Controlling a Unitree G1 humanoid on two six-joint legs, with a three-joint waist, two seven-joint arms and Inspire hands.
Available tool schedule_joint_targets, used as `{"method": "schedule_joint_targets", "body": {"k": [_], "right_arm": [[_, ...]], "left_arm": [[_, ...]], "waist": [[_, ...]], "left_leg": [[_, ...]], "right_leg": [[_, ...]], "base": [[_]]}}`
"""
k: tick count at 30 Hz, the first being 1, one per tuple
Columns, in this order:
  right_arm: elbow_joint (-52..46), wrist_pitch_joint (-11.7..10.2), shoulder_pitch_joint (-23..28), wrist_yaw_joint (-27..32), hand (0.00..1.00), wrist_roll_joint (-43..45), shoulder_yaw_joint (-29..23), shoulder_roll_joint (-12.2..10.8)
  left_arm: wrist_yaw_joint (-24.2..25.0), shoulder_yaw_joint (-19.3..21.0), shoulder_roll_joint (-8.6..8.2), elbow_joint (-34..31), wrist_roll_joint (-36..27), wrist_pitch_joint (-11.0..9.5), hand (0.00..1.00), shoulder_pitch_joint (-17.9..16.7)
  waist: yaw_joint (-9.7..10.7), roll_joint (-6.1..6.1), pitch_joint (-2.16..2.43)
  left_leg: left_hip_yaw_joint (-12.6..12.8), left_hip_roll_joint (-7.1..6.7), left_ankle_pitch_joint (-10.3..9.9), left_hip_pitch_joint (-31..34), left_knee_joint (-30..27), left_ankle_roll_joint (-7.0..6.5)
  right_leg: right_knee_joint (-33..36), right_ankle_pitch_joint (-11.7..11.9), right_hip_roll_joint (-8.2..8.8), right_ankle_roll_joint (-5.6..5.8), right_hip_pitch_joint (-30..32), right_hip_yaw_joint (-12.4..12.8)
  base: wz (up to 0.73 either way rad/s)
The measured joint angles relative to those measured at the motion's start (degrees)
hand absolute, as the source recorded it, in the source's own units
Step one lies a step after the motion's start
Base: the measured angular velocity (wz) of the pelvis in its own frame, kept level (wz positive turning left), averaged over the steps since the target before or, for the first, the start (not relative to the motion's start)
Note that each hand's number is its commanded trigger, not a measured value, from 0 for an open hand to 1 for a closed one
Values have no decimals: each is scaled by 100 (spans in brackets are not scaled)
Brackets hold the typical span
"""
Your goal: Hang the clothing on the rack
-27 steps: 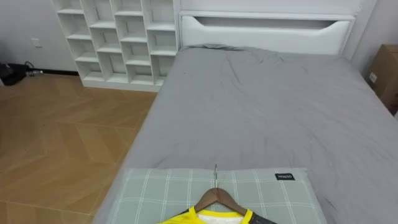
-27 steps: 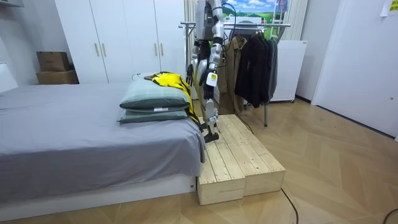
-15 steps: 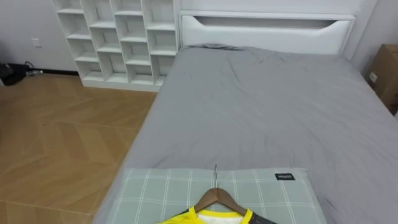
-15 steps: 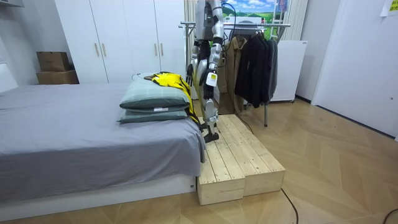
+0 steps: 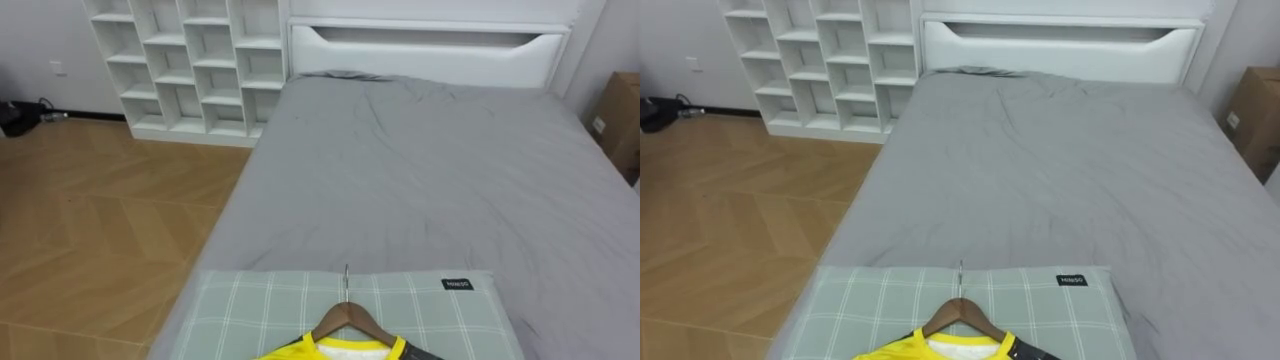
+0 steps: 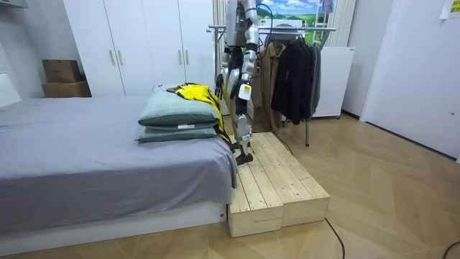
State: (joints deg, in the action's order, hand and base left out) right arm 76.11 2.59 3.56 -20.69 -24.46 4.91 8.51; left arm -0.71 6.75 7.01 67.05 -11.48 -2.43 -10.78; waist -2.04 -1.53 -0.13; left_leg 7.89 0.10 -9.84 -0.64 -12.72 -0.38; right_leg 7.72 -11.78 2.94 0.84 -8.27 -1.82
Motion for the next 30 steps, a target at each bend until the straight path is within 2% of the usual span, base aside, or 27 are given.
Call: {"method": "schedule_joint_targets", "body": {"k": [2,3,4,9,13,17,25,30], "right_arm": [[0,11,3,1,0,1,0,-6],[0,12,7,1,0,2,4,-7],[-1,13,18,1,0,3,3,-7],[-15,4,38,3,0,4,5,-21],[25,-1,4,3,0,25,2,-20],[25,-5,-12,2,0,128,-7,9],[26,-20,-25,-4,0,153,-62,61],[50,-20,-46,0,0,137,-56,72]], "left_arm": [[-120,125,-13,31,107,15,0,-4],[-160,153,-11,39,150,27,0,2],[-260,182,-8,39,322,49,0,6],[-690,200,5,24,767,88,0,-10],[-970,233,66,-82,1510,85,0,87],[-1189,268,197,-148,2027,63,0,299],[-1772,382,238,-244,2821,-48,0,419],[-2092,372,271,-323,3240,-55,0,455]], "waist": [[1,-32,2],[0,-5,-10],[2,-37,-8],[11,-17,8],[24,-20,3],[40,20,-10],[59,145,-18],[80,171,-29]], "left_leg": [[7,0,-1,-2,0,1],[2,1,-1,-2,0,1],[-6,2,-1,-6,0,1],[-19,2,-1,-3,-3,1],[-44,1,-1,6,-42,1],[-72,1,-3,6,-64,3],[-65,3,-3,-5,-47,3],[-72,-2,-3,-6,-39,3]], "right_leg": [[2,-7,1,-6,-1,-2],[1,-7,0,-6,-1,-2],[1,-7,0,-7,-1,1],[1,-7,0,-7,-3,2],[3,-7,0,-7,-27,-28],[-3,-9,-1,-10,-50,-59],[-2,-10,-11,-12,-52,-21],[-2,-7,-12,-16,-72,-27]], "base": [[0],[0],[0],[0],[3],[3],[0],[0]]}}
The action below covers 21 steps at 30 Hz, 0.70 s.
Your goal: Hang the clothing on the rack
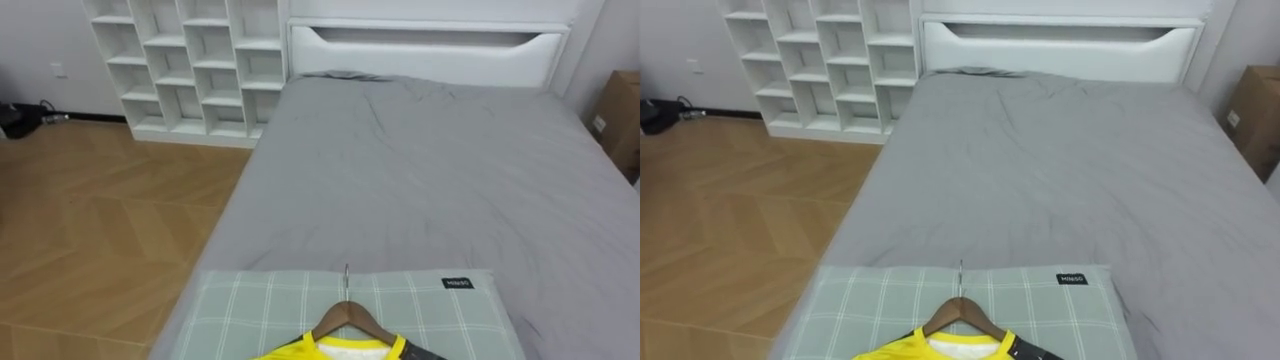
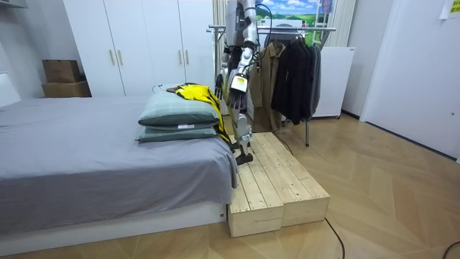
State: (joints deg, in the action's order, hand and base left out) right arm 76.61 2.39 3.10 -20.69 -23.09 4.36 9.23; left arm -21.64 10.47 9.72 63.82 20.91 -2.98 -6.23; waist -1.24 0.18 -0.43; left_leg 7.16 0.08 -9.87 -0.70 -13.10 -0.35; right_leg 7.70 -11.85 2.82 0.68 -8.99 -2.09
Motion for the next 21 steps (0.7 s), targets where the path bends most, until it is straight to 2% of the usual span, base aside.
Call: {"method": "schedule_joint_targets", "body": {"k": [8,13,14,21], "right_arm": [[-15,-50,-4,-1,0,11,-6,-1],[-10,-63,-36,0,0,-174,121,6],[-10,-66,-40,-2,0,-174,118,4],[-12,-112,-52,-87,0,-174,112,1]], "left_arm": [[-365,-64,0,-377,715,-4,0,8],[-720,-571,-12,-885,1524,1,0,70],[-742,-642,-18,-929,1712,8,0,113],[-833,-746,-19,-1396,2204,11,0,158]], "waist": [[117,21,-4],[147,23,-1],[171,2,13],[318,-23,34]], "left_leg": [[-4,-6,0,-10,35,1],[-9,-12,1,-1,42,1],[-9,-12,1,0,39,1],[17,0,2,-1,38,2]], "right_leg": [[-6,1,3,-1,5,-6],[-13,0,6,0,15,-2],[-12,1,5,-1,16,-3],[9,3,0,-3,37,16]], "base": [[0],[0],[0],[-2]]}}
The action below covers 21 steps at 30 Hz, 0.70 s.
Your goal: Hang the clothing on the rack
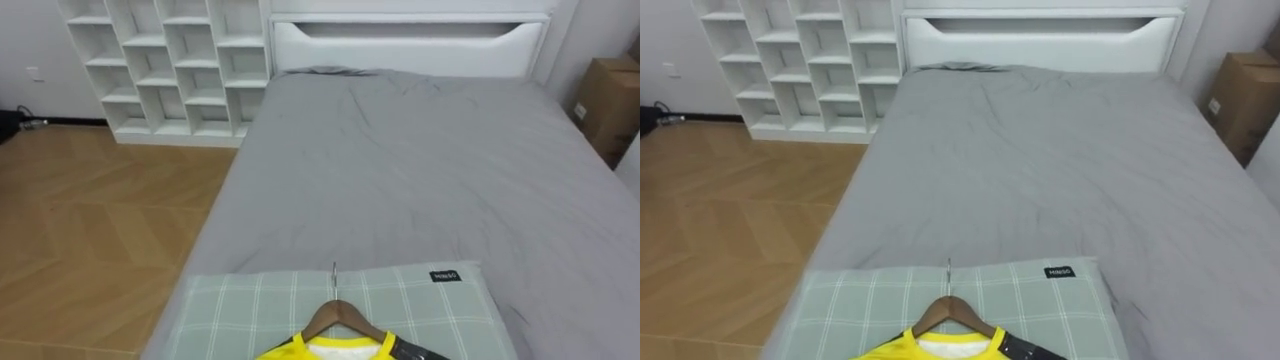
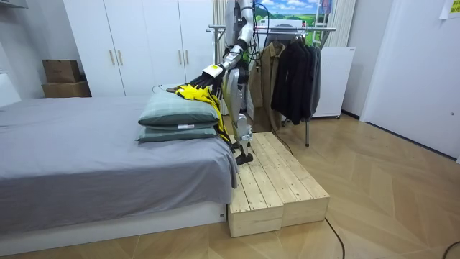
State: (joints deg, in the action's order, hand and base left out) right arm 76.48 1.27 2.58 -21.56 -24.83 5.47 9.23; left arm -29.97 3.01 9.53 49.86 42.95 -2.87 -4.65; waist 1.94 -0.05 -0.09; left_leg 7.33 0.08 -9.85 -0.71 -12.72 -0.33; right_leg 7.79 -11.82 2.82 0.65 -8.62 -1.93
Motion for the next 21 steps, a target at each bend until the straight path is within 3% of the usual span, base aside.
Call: {"method": "schedule_joint_targets", "body": {"k": [6,10,21], "right_arm": [[-1,5,-24,-82,0,-6,2,1],[6,-8,-32,-116,0,9,2,19],[15,-62,-34,-120,0,37,2,40]], "left_arm": [[-66,-239,5,-511,108,93,0,-3],[-78,-465,35,-821,791,47,0,12],[-39,-777,35,-825,1174,-14,0,42]], "waist": [[37,-4,11],[72,30,26],[108,55,-7]], "left_leg": [[0,6,0,11,-17,0],[1,7,1,-15,-15,-1],[9,7,5,-92,-4,0]], "right_leg": [[32,5,-2,-5,20,2],[78,6,-2,-6,23,13],[83,6,-1,-6,-47,22]], "base": [[0],[-1],[0]]}}
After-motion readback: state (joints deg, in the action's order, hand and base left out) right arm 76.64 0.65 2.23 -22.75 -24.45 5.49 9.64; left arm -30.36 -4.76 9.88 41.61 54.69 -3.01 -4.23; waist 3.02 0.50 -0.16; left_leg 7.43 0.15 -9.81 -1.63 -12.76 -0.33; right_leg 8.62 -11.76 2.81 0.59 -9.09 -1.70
